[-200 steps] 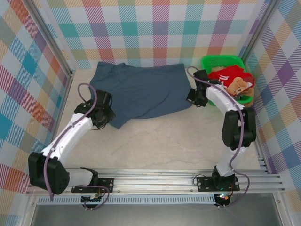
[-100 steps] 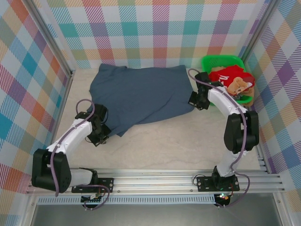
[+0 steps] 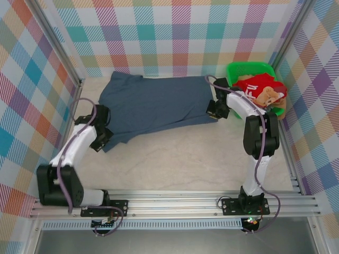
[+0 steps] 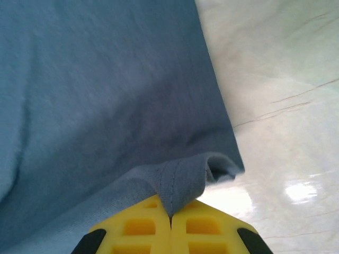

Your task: Fold and stack the t-shirts

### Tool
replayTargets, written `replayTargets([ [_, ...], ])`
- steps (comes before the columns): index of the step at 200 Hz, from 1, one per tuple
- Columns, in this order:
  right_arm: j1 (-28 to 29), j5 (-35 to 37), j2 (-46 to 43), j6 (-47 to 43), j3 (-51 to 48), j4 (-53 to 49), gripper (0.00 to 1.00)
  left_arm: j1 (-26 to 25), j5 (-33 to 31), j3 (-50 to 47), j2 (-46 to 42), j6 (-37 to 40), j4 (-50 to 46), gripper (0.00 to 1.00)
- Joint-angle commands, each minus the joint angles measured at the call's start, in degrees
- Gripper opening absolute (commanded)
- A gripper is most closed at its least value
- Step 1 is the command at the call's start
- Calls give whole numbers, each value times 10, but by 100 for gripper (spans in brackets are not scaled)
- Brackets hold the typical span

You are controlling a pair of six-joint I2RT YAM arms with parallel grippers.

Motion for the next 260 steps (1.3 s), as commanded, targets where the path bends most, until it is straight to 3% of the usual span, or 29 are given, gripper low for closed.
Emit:
replayTargets([
  [1,33,-37,-14,-10,-4,-37,0,4,-97,-18,-116,-113,-135,0],
  [24,50,-24,-69,12,-72,-35,0,-14,-96,-52,-212,-175,-200,0],
  [44,50,31,-164,35,-153,-37,0,-51,-93,-66,-265,-203,-228,0],
  [66,51,67,-279,33,-221,-20,0,-117,-115,-59,-285,-209,-207,0],
  [82,51,56,-313,28,-237,-17,0,-145,-140,-39,-267,-189,-174,0],
  [101,50,44,-294,34,-235,-15,0,-148,-121,-35,-225,-151,-110,0],
  [147,32,45,-193,48,-168,-30,0,-149,-23,-54,-137,-172,-53,0],
  [170,24,59,-174,37,-154,-43,0,-149,0,-63,-129,-177,-67,0],
  [191,12,79,-169,33,-159,-56,0,-151,59,-91,-121,-185,-84,0],
  [222,-2,110,-182,25,-179,-65,0,-197,99,-124,-139,-215,-107,0],
  [260,-14,98,-168,20,-205,-66,0,-209,174,-189,-125,-215,-44,0],
])
